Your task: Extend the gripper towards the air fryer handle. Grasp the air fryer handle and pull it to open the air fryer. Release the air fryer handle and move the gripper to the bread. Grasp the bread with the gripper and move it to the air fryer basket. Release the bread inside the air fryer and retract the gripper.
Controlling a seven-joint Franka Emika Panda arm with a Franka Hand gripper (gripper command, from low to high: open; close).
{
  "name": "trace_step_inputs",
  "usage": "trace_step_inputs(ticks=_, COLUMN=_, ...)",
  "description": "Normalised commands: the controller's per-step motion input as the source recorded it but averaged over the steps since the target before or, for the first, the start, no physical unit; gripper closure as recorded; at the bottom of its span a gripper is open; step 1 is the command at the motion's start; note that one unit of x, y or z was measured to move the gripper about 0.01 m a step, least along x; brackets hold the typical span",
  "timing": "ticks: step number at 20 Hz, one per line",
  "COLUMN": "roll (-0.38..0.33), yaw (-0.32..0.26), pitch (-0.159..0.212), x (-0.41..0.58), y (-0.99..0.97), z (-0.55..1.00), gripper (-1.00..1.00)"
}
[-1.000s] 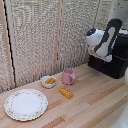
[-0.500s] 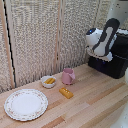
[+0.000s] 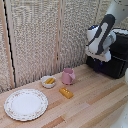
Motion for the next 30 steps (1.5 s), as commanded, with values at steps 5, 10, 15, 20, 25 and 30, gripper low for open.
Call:
trace_step_inputs(ticks=5, roll=0.003, yaw=-0.11, pitch=-0.03, x=0.0, y=0.77, z=0.49, gripper=1.0)
trace_step_inputs(ticks=10, roll=-0.003, yaw=-0.145, pitch=-0.022, x=-0.011, y=0.69, z=0.49, gripper=1.0)
trace_step_inputs(ticks=15, roll=-0.082, yaw=-0.1, pitch=0.005, x=-0.141, y=0.73, z=0.13, gripper=1.0)
trace_step_inputs(ticks=20, roll=-0.214, yaw=0.016, pitch=0.101, x=-0.351, y=0.56, z=-0.09, gripper=1.0)
trace_step_inputs(ticks=25, roll=-0.153, yaw=0.146, pitch=0.205, x=-0.13, y=0.03, z=-0.12, gripper=1.0)
trace_step_inputs(ticks=30, roll=-0.142, yaw=0.071, pitch=0.074, x=-0.191, y=0.12, z=-0.27, gripper=1.0)
